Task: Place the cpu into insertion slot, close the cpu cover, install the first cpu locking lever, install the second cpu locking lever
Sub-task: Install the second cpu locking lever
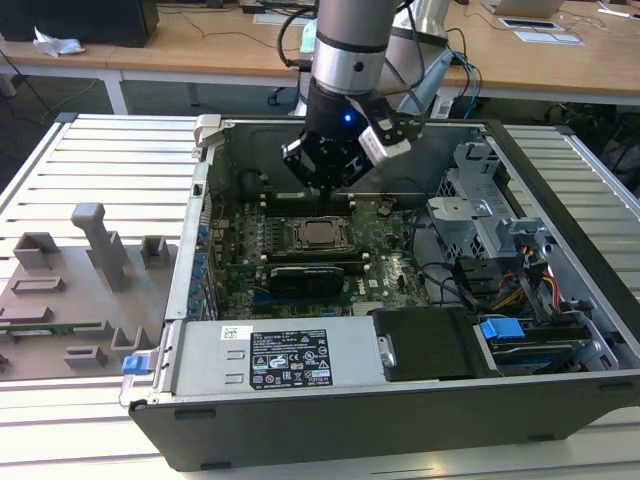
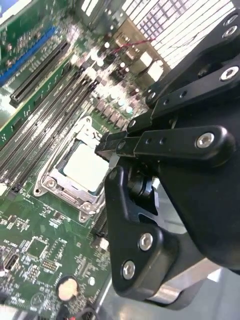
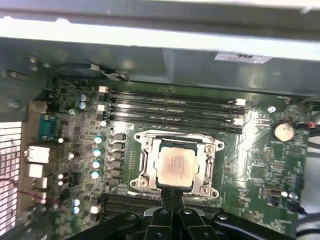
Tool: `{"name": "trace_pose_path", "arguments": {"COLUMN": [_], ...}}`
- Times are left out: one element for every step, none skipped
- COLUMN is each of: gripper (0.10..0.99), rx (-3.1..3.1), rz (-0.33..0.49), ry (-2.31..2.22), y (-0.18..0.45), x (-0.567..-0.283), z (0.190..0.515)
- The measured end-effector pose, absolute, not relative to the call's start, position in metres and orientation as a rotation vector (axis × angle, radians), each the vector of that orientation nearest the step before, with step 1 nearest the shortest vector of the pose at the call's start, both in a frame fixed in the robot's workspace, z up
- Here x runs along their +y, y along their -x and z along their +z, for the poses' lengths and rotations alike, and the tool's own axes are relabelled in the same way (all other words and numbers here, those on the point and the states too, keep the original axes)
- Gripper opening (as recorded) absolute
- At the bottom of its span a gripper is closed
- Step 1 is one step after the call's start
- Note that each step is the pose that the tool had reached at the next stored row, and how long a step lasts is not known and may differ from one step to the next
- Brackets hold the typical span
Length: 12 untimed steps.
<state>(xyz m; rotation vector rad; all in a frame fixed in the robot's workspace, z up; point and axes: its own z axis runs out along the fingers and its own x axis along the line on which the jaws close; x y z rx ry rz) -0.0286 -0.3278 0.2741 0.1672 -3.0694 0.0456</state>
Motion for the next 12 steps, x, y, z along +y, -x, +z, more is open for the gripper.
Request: {"name": "trace_pose_path", "arguments": {"gripper": [0.106,0.106,0.106,0.106,0.106,0.106,0.106,0.106,0.106,0.106,0.106,0.106], "rx": [-3.069,-3.069,-3.069,-3.069,-3.069,-3.070,-3.070,-3.069,-3.069,-3.069,-3.069,-3.069], "rz": [0.046,0.046,0.046,0.046,0.046,0.045,0.045,0.045,0.046,0.046,0.046,0.046], "ry": [-0.167,-0.167,-0.167,-0.167,-0.167,-0.167,-0.167,-0.167,-0.167,-0.167,-0.167,-0.167], "y": [0.0286,0.0286,0.0286,0.0286,0.0286,0.0286,0.0286,0.0286,0.0286,0.0286,0.0286,0.0286], "x": [-0.3278,-0.3278,-0.3278,-0.3278,-0.3278,-0.3278,-0.3278,-0.3278,-0.3278,-0.3278,-0.3278,-0.3278], "z": [0.2776,0.2798,0.2816,0.2827,0.2843,0.2843,0.2843,0.2844,0.2845,0.2845,0.2845,0.2845]}}
